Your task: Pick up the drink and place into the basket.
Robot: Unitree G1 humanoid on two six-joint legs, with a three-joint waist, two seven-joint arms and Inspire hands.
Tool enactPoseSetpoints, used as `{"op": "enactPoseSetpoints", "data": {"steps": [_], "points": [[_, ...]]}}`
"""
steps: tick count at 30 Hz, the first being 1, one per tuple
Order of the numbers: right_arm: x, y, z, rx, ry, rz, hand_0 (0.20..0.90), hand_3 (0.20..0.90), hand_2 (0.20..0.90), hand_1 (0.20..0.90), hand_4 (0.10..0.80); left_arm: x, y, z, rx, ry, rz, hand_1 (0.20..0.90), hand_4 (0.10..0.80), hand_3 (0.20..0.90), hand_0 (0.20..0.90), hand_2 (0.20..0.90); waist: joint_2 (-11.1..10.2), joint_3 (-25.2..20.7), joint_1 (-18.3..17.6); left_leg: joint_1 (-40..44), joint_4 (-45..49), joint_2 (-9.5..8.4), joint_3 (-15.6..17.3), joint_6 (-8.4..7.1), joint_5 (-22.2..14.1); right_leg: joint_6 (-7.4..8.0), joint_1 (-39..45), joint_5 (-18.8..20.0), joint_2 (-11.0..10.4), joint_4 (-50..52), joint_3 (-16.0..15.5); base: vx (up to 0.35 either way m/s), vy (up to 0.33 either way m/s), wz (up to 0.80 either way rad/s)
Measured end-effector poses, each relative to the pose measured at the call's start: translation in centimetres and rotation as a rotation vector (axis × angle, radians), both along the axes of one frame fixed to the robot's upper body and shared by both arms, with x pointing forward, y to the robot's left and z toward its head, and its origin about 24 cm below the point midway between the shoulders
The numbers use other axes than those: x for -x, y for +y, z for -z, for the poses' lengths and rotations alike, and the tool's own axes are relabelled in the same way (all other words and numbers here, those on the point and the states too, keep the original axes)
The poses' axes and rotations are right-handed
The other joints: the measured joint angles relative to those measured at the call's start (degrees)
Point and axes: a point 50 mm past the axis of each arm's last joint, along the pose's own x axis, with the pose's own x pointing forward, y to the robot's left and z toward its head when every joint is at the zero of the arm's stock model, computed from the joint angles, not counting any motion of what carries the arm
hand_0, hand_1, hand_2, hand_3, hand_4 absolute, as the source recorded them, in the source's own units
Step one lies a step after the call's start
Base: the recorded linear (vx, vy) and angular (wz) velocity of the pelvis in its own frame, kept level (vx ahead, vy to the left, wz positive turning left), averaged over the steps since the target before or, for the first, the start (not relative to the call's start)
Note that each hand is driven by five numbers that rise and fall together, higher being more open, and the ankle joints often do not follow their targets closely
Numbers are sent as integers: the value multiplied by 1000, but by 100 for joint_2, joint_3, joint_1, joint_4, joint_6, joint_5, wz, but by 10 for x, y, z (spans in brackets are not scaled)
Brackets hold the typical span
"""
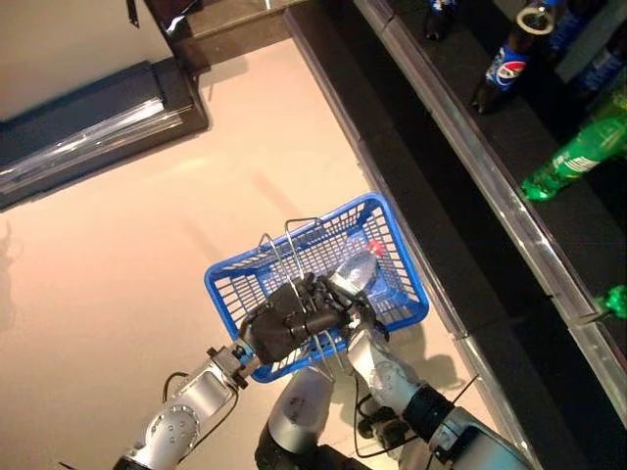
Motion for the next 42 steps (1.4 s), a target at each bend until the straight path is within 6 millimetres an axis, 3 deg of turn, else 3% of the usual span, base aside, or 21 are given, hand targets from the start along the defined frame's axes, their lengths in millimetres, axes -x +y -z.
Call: {"op": "enactPoseSetpoints", "data": {"steps": [5, 13, 24, 31, 32, 33, 34, 35, 42], "points": [[-2, 10, -7, -186, -5, 62, 300, 200, 300, 300, 100, 1, -1, -3, -6, -12, 24, 300, 100, 200, 300, 300, -115, -1, 17, -69, -7, -24, -9, 5, 3, 9, -54, -1, -23, -4, -10, 0, 0, 0], [-9, 1, -10, -278, 3, 130, 300, 200, 300, 300, 100, 0, -2, -5, -16, -22, 47, 300, 100, 200, 300, 300, -135, 5, 68, -205, -32, -70, -11, 33, 23, 67, -192, 16, -28, 0, -24, 0, 0, 0], [-28, -20, -1, -278, 82, 122, 300, 200, 300, 300, 100, -2, -3, -8, -12, -44, 72, 300, 100, 200, 300, 300, -148, 13, 89, -323, -3, -105, -126, 37, 26, 91, -198, -9, -49, 4, -205, 8, -2, 6], [-29, -39, 23, -192, 228, 44, 305, 205, 305, 305, 105, -5, 0, -13, -51, -58, 110, 300, 100, 200, 300, 300, -233, 48, 92, -408, 10, -111, -217, 42, 32, 93, -209, -14, -36, -13, -304, -4, -31, 6], [-30, -39, 23, -189, 229, 34, 406, 324, 406, 406, 224, -5, 0, -13, -58, -57, 115, 300, 100, 200, 300, 300, -251, 53, 93, -413, 9, -106, -220, 40, 33, 89, -211, -16, -31, -14, -309, 0, 0, 0], [-30, -40, 23, -186, 231, 28, 453, 378, 453, 453, 278, -6, 1, -14, -63, -57, 118, 300, 100, 200, 300, 300, -263, 53, 93, -414, 8, -104, -220, 40, 33, 88, -211, -17, -28, -15, -311, 0, 0, 0], [-32, -43, 23, -177, 235, 21, 726, 697, 726, 726, 597, -6, 2, -15, -72, -59, 121, 300, 100, 200, 300, 300, -292, 50, 95, -416, 4, -103, -221, 40, 33, 89, -208, -17, -24, -28, -314, 0, 0, 0], [-33, -45, 24, -173, 237, 16, 900, 900, 900, 900, 800, -7, 2, -16, -75, -62, 122, 300, 100, 200, 300, 300, -311, 53, 96, -417, 2, -104, -221, 40, 33, 90, -208, -16, -23, -34, -315, 0, 0, 0], [-37, -52, 21, -184, 212, 15, 900, 900, 900, 900, 800, -10, 2, -19, -79, -77, 126, 300, 100, 200, 300, 300, -502, 63, 89, -479, 4, -93, -248, 40, 33, 96, -224, 10, 19, -111, -348, 0, 0, 0]]}}
